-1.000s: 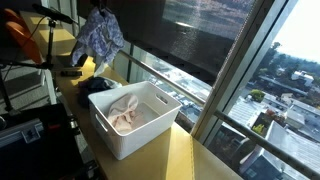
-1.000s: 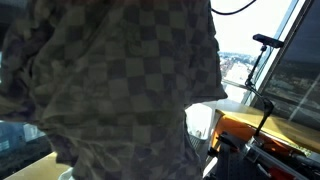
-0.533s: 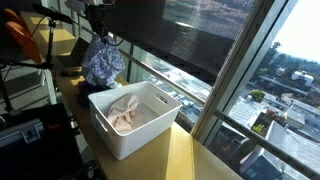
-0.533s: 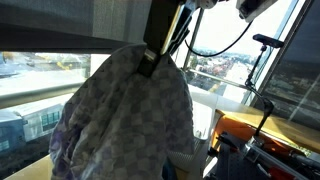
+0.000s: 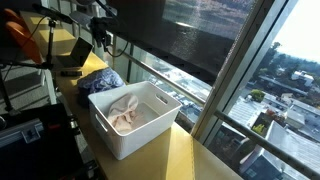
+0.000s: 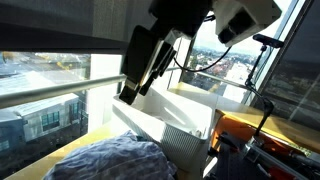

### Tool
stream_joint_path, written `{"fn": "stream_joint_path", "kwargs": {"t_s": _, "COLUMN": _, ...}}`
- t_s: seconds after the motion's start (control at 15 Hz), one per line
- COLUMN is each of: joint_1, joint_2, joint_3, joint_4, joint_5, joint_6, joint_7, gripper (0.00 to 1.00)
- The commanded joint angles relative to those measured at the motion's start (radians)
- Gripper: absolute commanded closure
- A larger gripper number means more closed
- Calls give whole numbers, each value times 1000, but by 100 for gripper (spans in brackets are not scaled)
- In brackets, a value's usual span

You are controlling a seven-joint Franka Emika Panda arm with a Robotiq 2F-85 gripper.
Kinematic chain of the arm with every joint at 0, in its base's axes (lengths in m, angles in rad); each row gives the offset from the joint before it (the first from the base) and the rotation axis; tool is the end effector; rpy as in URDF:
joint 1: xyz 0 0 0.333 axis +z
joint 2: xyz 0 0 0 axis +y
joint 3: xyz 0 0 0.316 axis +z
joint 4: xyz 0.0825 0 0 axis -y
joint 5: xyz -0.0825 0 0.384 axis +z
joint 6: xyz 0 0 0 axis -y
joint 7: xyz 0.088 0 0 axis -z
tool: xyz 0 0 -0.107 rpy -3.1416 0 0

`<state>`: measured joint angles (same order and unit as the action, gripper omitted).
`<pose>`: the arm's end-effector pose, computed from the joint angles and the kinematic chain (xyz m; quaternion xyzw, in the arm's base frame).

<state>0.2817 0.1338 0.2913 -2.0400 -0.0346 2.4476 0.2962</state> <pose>0.5067 0.3217 0.4094 -0.9796 -0.1443 -0.1239 0.0641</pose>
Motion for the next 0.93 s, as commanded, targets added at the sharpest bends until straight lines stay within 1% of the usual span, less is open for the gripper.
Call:
{"fn": "stream_joint_path", "kwargs": {"t_s": 0.0, "joint_1": -25, "joint_2": -76, "joint_3": -32, "joint_4": -2, "joint_5": 53, "joint_6": -24, "joint_7": -47, "gripper": 8}}
{"fn": "stream_joint_path", "kwargs": {"t_s": 0.07, "joint_1": -42, "joint_2": -93, "joint_3": -49, "joint_4": -13, "joint_5": 50, "joint_6": -18, "joint_7": -52, "gripper": 2}}
{"fn": "stream_joint_path", "kwargs": {"t_s": 0.13, "joint_1": -59, "joint_2": -105, "joint_3": -68, "joint_4": -25, "joint_5": 47, "joint_6": -11, "joint_7": -64, "gripper": 0}}
{"fn": "stream_joint_path", "kwargs": {"t_s": 0.33, "joint_1": -137, "joint_2": -131, "joint_3": -142, "joint_4": -89, "joint_5": 51, "joint_6": 9, "joint_7": -114, "gripper": 0}}
{"fn": "stream_joint_path", "kwargs": {"t_s": 0.6, "joint_1": -233, "joint_2": -104, "joint_3": -234, "joint_4": -181, "joint_5": 79, "joint_6": 43, "joint_7": -180, "gripper": 0}}
{"fn": "stream_joint_path", "kwargs": {"t_s": 0.73, "joint_1": -266, "joint_2": -70, "joint_3": -264, "joint_4": -216, "joint_5": 94, "joint_6": 61, "joint_7": -200, "gripper": 0}}
{"fn": "stream_joint_path", "kwargs": {"t_s": 0.87, "joint_1": -287, "joint_2": -29, "joint_3": -279, "joint_4": -235, "joint_5": 131, "joint_6": 84, "joint_7": -229, "gripper": 0}}
